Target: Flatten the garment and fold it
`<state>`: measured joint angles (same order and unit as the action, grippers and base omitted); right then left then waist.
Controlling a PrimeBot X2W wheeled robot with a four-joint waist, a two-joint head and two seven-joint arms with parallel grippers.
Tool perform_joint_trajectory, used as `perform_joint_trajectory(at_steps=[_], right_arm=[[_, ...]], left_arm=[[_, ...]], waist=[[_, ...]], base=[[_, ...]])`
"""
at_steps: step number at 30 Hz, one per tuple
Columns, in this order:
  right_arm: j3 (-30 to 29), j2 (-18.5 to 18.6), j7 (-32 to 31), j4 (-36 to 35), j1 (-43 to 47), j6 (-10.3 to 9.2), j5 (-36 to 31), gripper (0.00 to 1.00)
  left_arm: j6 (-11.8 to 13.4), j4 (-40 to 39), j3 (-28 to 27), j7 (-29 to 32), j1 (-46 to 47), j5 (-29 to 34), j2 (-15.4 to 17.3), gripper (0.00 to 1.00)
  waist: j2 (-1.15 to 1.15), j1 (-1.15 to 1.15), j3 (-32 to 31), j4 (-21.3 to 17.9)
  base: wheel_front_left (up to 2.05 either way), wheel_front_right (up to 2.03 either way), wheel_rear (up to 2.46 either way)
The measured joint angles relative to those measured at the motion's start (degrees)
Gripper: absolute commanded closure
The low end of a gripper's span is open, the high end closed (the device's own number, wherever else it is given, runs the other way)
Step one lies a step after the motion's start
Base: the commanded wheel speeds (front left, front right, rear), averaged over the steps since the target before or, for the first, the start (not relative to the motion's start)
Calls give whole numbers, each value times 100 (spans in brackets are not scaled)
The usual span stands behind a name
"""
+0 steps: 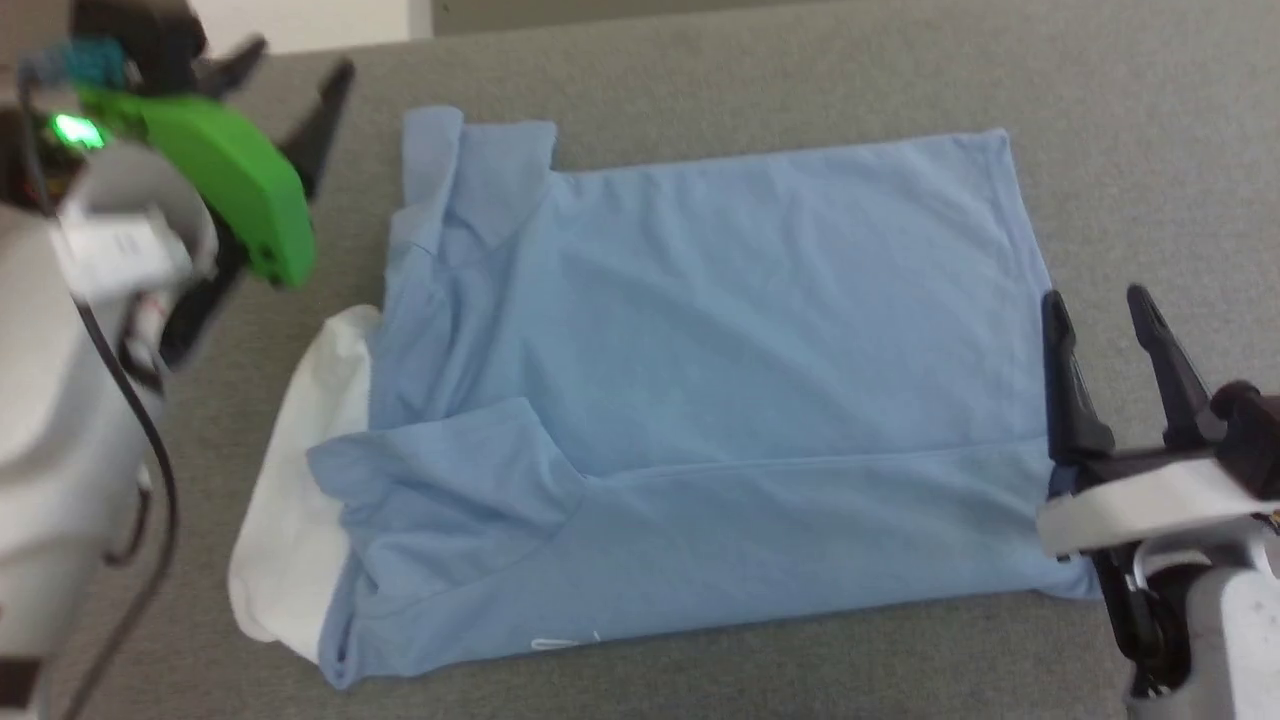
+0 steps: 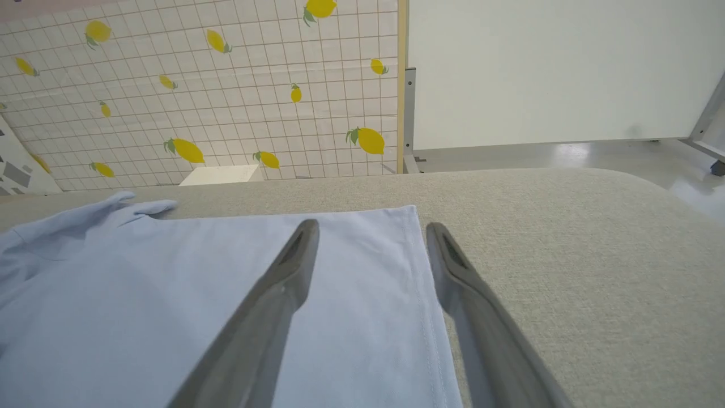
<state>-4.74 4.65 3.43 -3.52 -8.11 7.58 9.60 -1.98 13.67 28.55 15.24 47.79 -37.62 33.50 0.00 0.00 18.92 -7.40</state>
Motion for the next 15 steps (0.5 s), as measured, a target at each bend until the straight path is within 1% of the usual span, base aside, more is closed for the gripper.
perform_joint_trajectory(at_steps=[3, 6, 11, 15], right_arm=[[144, -34, 73, -31, -205, 0, 1, 0], [247, -64, 191, -67, -412, 0, 1, 0], [385, -116, 336, -105, -678, 0, 3, 0], [480, -149, 426, -112, -769, 0, 12, 0]], left_arm=[[-135, 378, 33, 512, 666, -31, 32, 0], [-164, 657, 37, 1066, 1153, -132, 26, 0], [34, 888, 31, 2016, 1485, -374, 58, 0], [212, 901, 4, 2539, 1504, -485, 170, 0]], waist=[[0, 0, 308, -114], [0, 0, 619, -237], [0, -1, 1105, -477], [0, -1, 1399, -703]], base=[[0, 0, 0], [0, 0, 0], [0, 0, 0], [0, 0, 0]])
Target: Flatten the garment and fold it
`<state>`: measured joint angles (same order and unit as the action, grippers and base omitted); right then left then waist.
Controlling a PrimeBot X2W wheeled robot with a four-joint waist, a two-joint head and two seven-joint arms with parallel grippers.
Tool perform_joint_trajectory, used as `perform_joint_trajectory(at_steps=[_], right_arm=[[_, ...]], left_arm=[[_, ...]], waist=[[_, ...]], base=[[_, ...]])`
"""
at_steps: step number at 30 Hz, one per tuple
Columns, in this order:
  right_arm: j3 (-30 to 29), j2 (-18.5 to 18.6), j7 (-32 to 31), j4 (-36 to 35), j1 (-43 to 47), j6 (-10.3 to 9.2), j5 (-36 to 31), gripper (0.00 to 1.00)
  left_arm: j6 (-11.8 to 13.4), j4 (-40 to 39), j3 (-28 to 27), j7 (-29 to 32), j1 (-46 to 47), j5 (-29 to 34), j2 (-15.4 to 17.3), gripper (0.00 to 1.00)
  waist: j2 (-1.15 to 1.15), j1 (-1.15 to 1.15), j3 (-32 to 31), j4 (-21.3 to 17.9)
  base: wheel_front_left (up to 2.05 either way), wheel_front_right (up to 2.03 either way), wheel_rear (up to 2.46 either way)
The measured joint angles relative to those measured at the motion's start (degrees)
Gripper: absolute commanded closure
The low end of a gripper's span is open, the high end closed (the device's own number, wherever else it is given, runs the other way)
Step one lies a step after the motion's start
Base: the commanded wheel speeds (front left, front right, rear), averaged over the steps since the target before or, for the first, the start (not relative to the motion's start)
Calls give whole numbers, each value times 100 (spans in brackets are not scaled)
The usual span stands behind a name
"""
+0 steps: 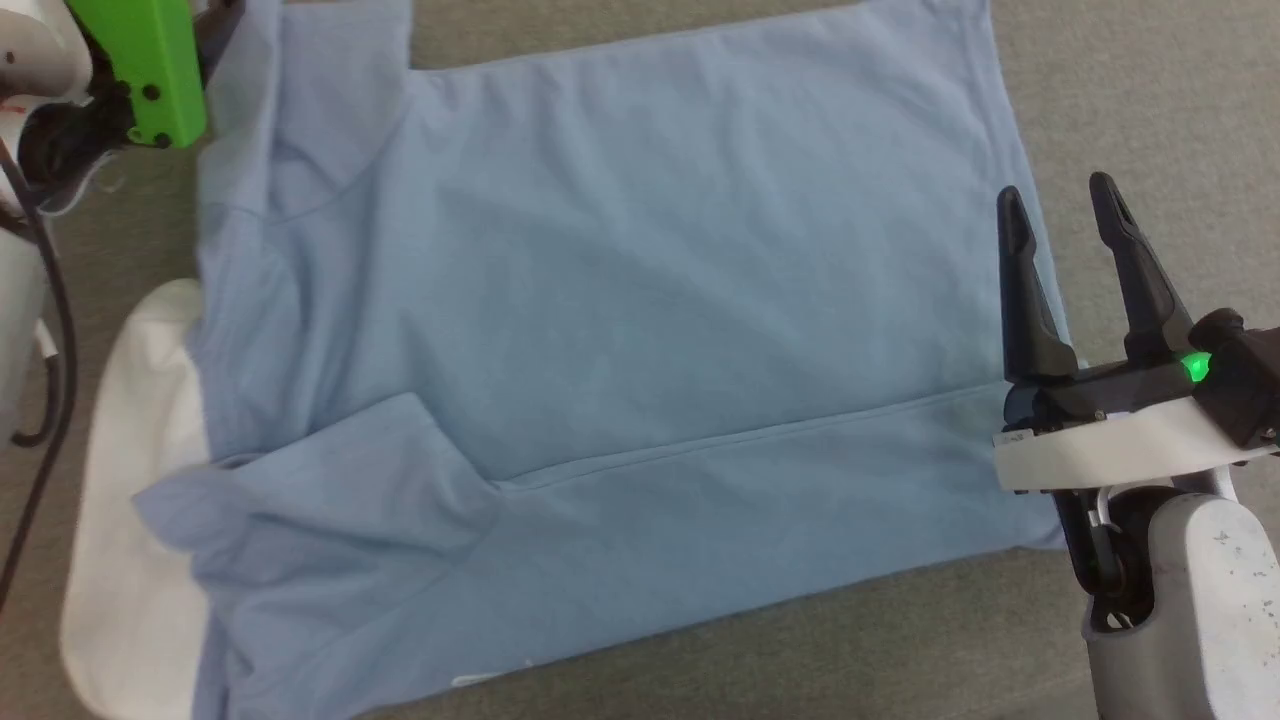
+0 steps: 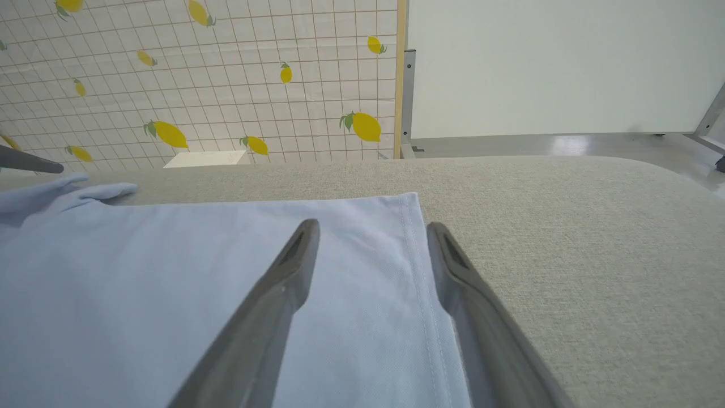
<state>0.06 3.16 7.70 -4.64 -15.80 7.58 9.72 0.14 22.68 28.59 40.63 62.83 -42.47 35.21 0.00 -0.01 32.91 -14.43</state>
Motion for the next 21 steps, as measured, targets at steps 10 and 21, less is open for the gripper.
perform_joint_trajectory(at_steps=[10, 21], right_arm=[[21, -7, 85, 29, -7, 0, 103, 0], [34, 321, -1563, 849, -2217, 0, -46, 0]], left_arm=[[515, -490, -7, 1128, -20, -209, 446, 100], [653, -1067, -5, 1293, -114, -286, 489, 100]], waist=[[0, 0, 408, -401], [0, 0, 449, -312]], base=[[0, 0, 0], [0, 0, 0]])
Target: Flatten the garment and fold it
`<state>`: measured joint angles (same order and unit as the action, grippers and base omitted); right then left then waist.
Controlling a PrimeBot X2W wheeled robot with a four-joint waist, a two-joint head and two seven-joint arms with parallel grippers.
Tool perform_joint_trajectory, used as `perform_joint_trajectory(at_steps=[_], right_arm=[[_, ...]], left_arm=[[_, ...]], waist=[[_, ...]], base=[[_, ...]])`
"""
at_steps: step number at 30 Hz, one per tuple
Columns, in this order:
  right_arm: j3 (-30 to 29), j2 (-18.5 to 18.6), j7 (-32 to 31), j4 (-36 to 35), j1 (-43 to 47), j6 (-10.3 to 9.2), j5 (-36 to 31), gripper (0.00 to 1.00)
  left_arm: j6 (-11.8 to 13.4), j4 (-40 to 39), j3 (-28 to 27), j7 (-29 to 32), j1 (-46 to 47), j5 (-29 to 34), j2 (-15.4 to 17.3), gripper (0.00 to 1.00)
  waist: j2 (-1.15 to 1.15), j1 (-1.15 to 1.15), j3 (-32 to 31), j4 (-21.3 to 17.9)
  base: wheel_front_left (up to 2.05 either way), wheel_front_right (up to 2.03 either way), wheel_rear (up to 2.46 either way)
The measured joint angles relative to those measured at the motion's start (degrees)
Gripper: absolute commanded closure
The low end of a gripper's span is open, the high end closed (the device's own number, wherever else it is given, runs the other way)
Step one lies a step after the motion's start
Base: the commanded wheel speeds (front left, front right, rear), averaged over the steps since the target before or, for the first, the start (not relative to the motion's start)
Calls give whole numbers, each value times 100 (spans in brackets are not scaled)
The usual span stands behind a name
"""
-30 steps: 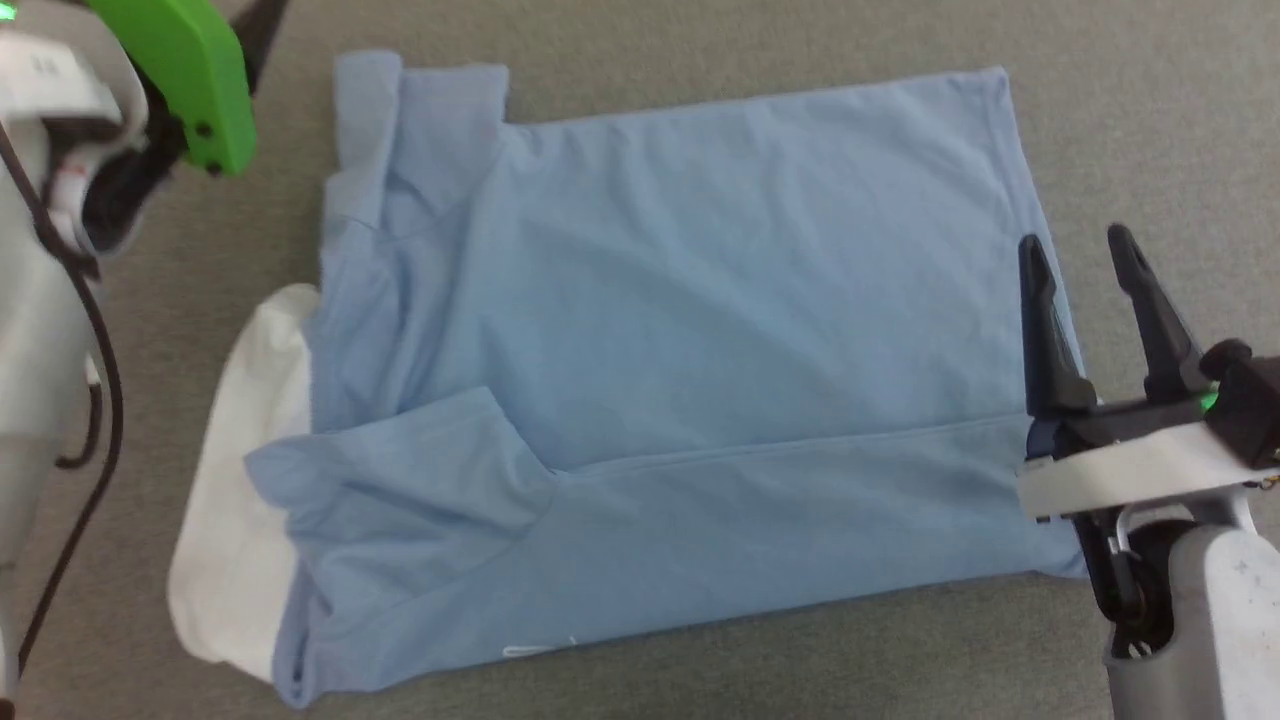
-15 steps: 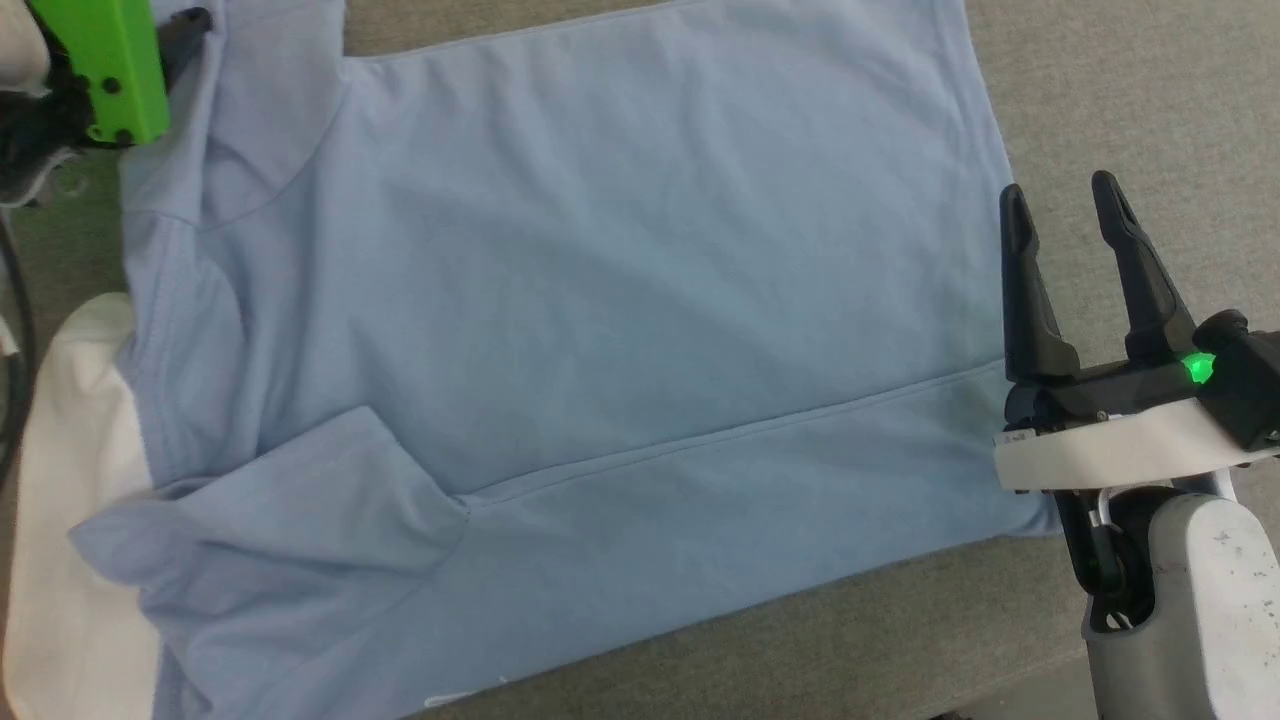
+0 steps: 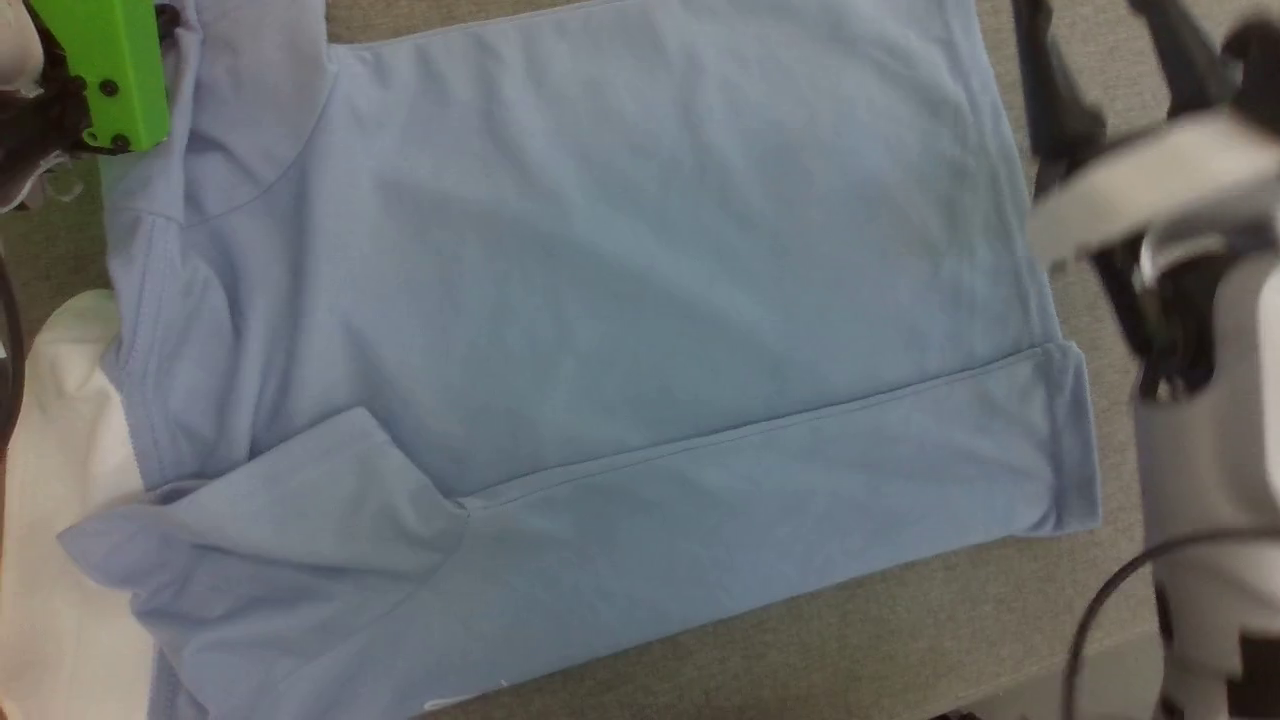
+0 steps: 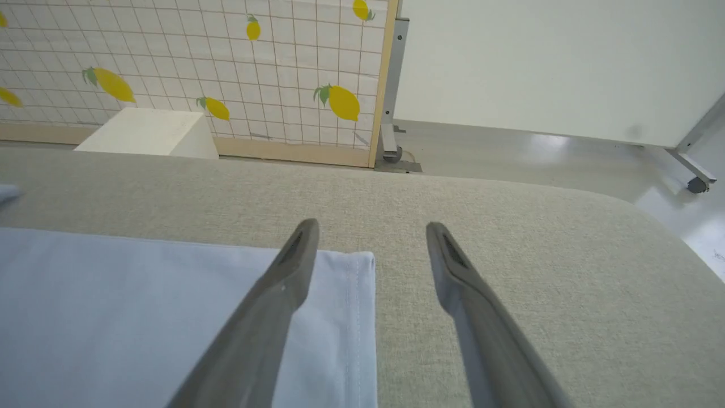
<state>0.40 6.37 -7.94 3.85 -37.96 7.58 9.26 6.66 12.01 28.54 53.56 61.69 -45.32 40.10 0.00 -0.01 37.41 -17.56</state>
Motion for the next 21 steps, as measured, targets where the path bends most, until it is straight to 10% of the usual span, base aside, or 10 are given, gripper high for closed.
perform_joint_trajectory(at_steps=[9, 16, 17, 18, 21], right_arm=[[-543, -114, -2874, 1991, -1829, 0, -171, 0], [-815, -199, -3869, 2627, -2401, 0, -616, 0], [-849, -201, -3956, 2684, -2465, 0, -656, 13], [-871, -201, -4050, 2731, -2526, 0, -686, 52], [-906, -210, -4217, 2809, -2649, 0, -753, 100]], left_arm=[[-7, -127, 63, -105, -2, -18, -190, 100], [-116, -102, 91, -267, 27, -23, -294, 100], [-137, -93, 99, -278, 40, -23, -313, 100], [-159, -82, 107, -288, 57, -23, -330, 100], [-216, -36, 134, -336, 75, -23, -378, 100]], waist=[[0, 0, 44, 310], [0, 0, 138, 501], [0, 0, 149, 523], [0, 0, 160, 542], [0, 0, 181, 585]], base=[[0, 0, 0], [0, 0, 0], [0, 0, 0], [0, 0, 0], [0, 0, 0]])
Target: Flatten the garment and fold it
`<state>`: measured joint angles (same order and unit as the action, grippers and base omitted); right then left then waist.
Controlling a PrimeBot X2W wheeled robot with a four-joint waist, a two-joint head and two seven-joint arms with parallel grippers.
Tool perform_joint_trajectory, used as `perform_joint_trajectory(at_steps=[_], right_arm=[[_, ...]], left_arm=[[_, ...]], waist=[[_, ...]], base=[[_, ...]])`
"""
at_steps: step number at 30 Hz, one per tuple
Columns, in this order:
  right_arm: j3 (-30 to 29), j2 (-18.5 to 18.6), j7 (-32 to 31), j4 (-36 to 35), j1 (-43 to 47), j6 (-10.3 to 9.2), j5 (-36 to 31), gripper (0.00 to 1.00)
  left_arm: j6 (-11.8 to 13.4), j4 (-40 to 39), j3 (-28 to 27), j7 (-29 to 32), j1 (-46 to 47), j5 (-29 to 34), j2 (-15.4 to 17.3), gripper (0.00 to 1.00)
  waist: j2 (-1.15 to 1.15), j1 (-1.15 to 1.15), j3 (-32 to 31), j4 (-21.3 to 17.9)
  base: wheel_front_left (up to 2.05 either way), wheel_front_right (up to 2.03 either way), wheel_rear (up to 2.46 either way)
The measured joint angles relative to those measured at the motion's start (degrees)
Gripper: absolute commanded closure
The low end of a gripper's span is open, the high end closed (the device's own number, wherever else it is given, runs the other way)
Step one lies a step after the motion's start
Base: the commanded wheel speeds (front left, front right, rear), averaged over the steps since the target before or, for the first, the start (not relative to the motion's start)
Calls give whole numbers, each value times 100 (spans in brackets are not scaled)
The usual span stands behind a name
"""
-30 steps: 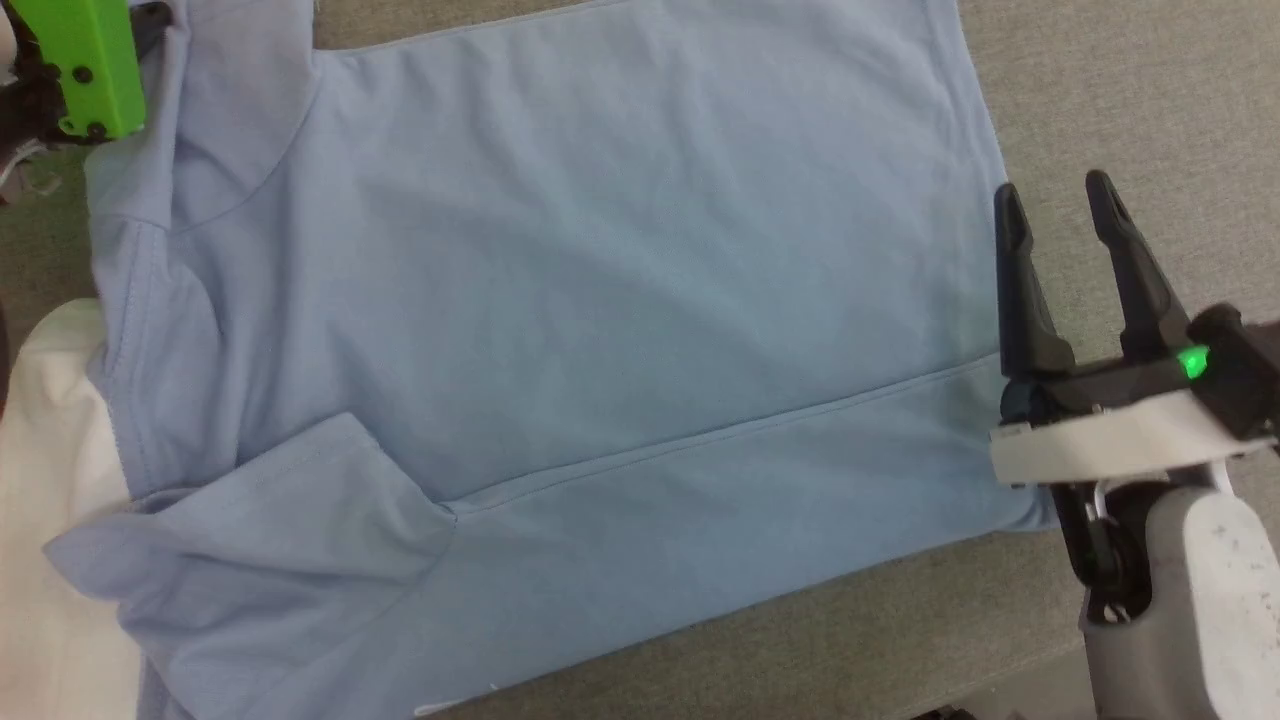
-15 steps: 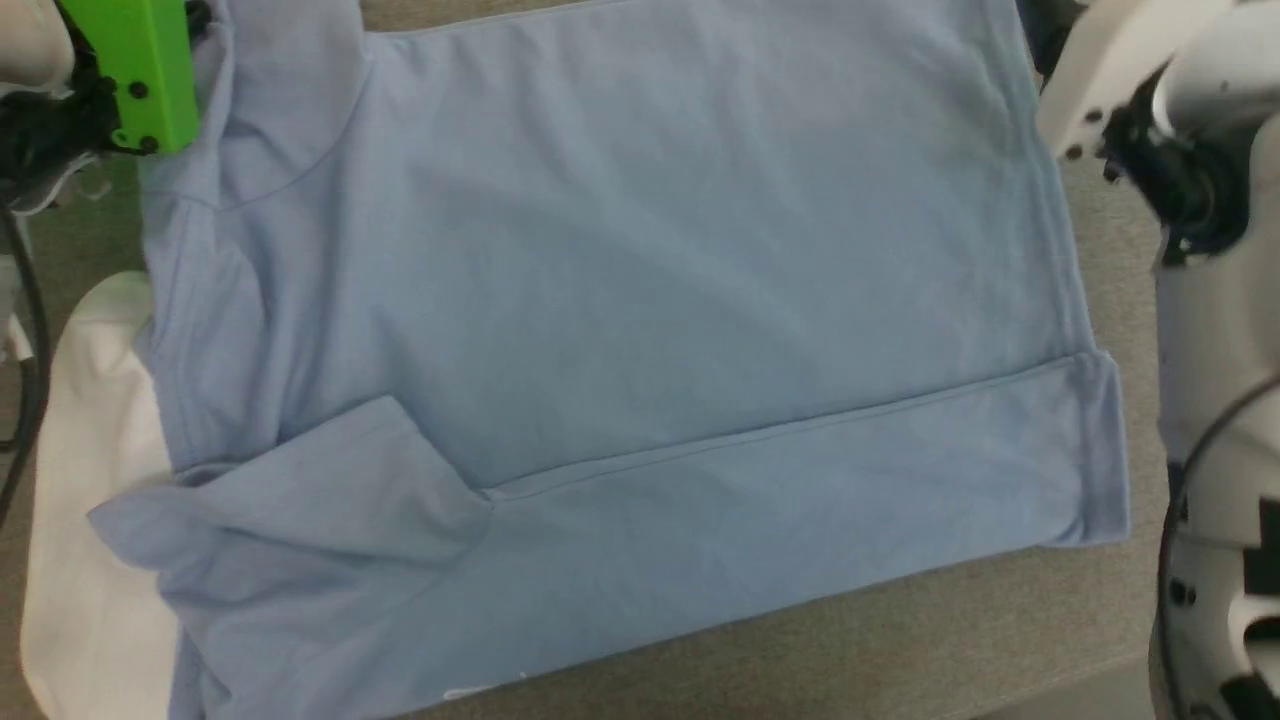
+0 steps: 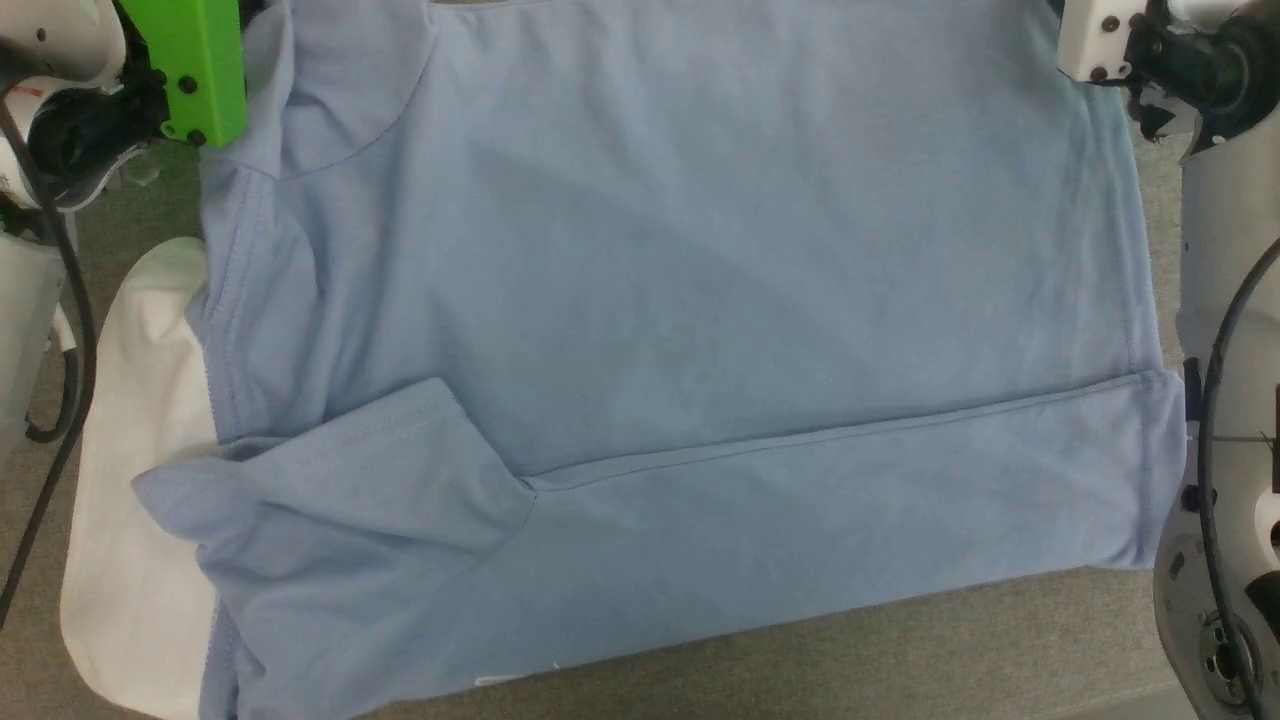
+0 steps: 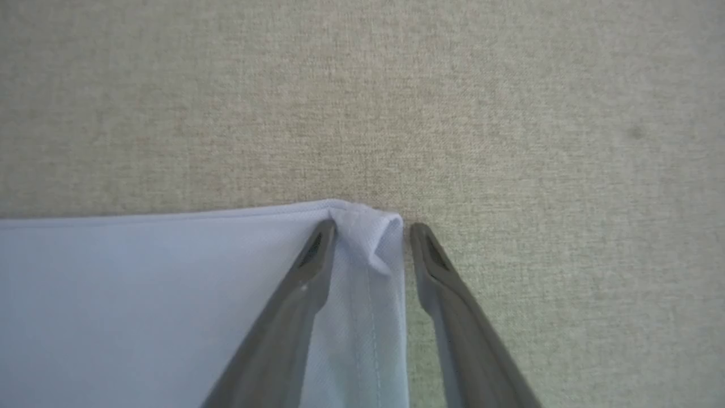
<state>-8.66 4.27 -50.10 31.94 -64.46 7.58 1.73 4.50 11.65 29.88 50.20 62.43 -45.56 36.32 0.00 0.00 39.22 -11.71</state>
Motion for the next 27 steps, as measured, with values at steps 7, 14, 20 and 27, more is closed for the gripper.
perform_joint_trajectory(at_steps=[7, 14, 20, 27], right_arm=[[130, -35, 434, 13, 153, 0, 74, 100], [641, 93, 2078, -402, 1129, 0, 678, 100], [855, 422, 3561, -1009, 2223, 0, 1276, 100], [940, 775, 4167, -1445, 3348, 0, 1557, 100]], left_arm=[[-336, 209, -77, -910, -115, 10, -54, 100], [-898, 41, -310, -2908, -953, 11, -116, 100], [-1072, -555, -465, -4038, -2142, -299, -113, 100], [-1066, -1204, -528, -4534, -3602, -592, 56, 100]], waist=[[0, 0, -114, 3], [0, 0, -518, 24], [0, 0, -1031, 107], [0, 1, -1669, 266]], base=[[0, 0, 0], [0, 0, 0], [0, 0, 0], [0, 0, 0]])
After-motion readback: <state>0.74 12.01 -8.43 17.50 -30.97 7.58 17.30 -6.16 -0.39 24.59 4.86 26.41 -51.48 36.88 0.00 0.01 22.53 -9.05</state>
